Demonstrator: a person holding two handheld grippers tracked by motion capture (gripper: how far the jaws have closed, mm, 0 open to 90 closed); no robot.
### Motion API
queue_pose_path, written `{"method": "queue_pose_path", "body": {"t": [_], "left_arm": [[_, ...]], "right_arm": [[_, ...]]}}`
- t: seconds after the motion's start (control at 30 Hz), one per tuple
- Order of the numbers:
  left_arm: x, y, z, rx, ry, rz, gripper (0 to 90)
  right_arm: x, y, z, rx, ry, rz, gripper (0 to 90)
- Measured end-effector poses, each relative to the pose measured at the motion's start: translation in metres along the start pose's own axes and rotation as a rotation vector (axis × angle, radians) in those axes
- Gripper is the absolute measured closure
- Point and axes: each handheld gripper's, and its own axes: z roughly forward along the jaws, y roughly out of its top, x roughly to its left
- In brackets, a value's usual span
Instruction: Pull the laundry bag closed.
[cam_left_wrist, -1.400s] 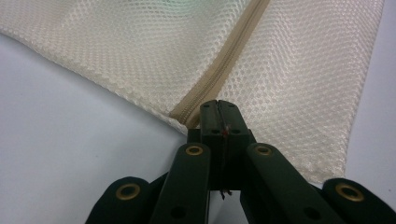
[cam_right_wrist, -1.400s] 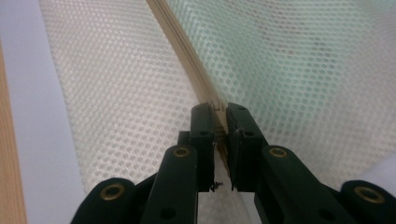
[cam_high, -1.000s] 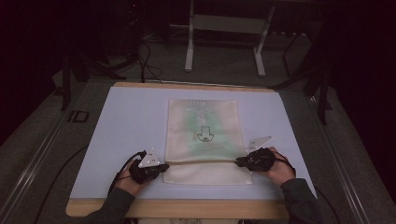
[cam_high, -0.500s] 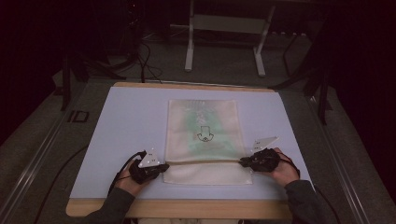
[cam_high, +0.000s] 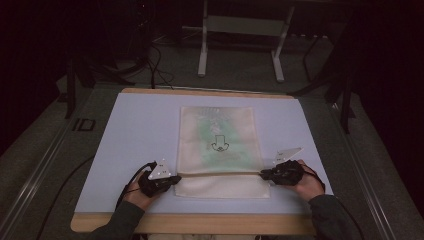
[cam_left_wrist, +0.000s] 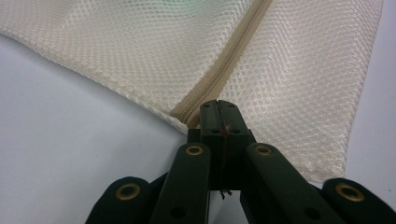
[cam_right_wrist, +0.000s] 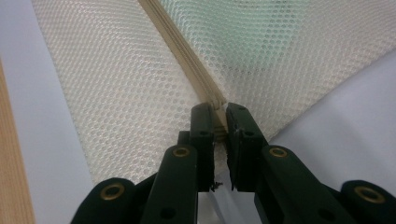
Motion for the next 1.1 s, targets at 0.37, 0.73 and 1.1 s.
{"method": "queue_pose_path", "body": {"t": [0.37,0.73,1.1], "left_arm": [[-0.001,0.001,0.000,0.007,0.009,0.001,89.6],[-0.001,0.002,0.000,0.011,0.012,0.001,89.5],[-0.001,0.001,0.000,0.007,0.006,-0.016,89.3]], "right_arm": [[0.002,0.000,0.001,-0.021,0.001,0.012,80.6],[0.003,0.004,-0.011,-0.093,-0.029,0.027,73.5],[0.002,-0.008,-0.016,-0.178,-0.092,0.125,65.8]]}}
